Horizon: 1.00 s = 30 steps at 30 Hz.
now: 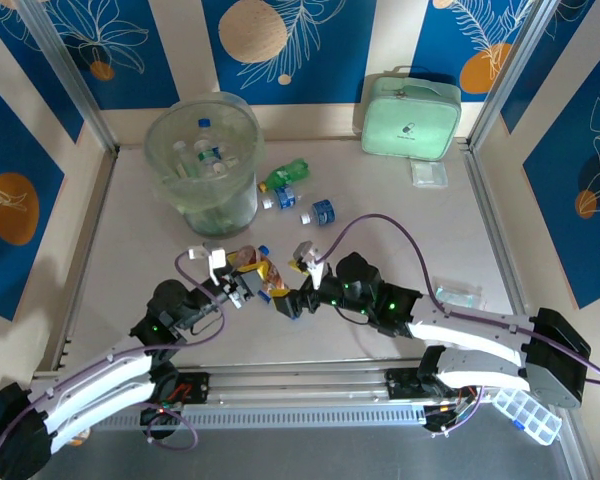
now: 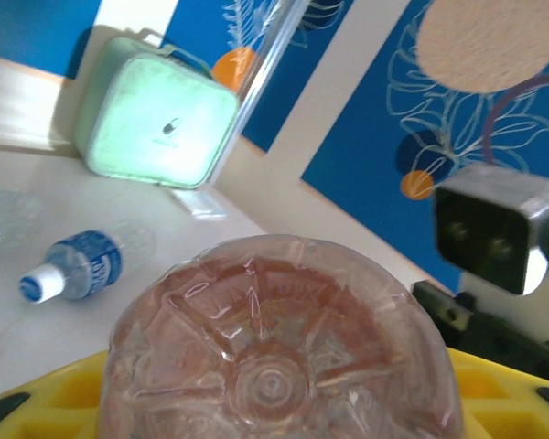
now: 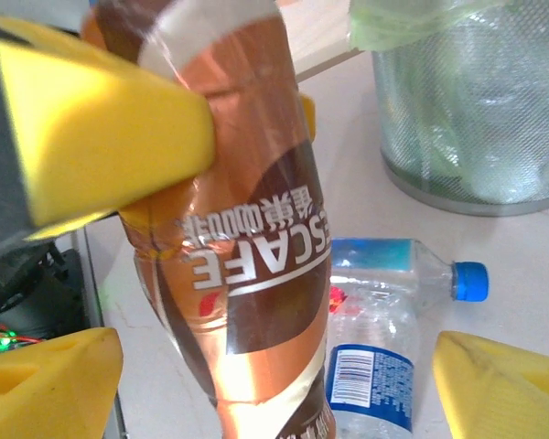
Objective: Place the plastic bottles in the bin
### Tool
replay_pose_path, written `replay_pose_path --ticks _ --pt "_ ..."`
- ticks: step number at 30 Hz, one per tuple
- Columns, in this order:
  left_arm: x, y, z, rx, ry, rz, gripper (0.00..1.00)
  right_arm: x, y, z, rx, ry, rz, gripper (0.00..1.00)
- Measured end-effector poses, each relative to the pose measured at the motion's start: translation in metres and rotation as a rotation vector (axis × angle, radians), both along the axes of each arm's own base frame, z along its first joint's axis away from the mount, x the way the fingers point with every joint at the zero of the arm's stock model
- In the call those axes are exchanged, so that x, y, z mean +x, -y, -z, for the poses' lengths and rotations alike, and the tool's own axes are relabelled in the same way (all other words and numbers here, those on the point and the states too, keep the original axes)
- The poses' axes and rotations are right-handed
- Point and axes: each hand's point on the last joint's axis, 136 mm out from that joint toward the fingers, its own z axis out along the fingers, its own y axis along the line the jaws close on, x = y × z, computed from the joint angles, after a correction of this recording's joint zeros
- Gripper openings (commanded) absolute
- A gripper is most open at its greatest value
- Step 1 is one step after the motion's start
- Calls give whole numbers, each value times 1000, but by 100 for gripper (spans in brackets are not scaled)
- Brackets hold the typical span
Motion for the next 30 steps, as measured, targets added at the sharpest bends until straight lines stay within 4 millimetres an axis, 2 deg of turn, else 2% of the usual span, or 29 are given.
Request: replay_pose_path --ticks 3,5,6,8,15,20,23,26,30 --pt "6 -2 -2 50 -33 -35 14 5 6 -7 9 32 56 88" --pt "10 -3 -14 72 -43 -56 12 10 13 -8 5 49 104 87" --pt "13 -4 -21 81 -42 -70 7 13 16 -8 3 55 124 87" --pt "19 -8 -43 96 -36 -111 2 16 23 -5 -4 65 163 87" --pt "55 -21 -118 174 -46 -302 0 32 38 -2 -31 85 284 87" --pt "101 -50 -191 175 -73 -497 0 40 47 7 -67 74 338 87" --pt "142 -84 -222 150 -134 -627 0 43 49 15 -95 63 348 87" --pt "182 -119 -235 138 -228 -745 0 44 48 22 -117 55 347 87" --pt "226 -149 -222 153 -380 -826 0 46 45 25 -135 49 346 87"
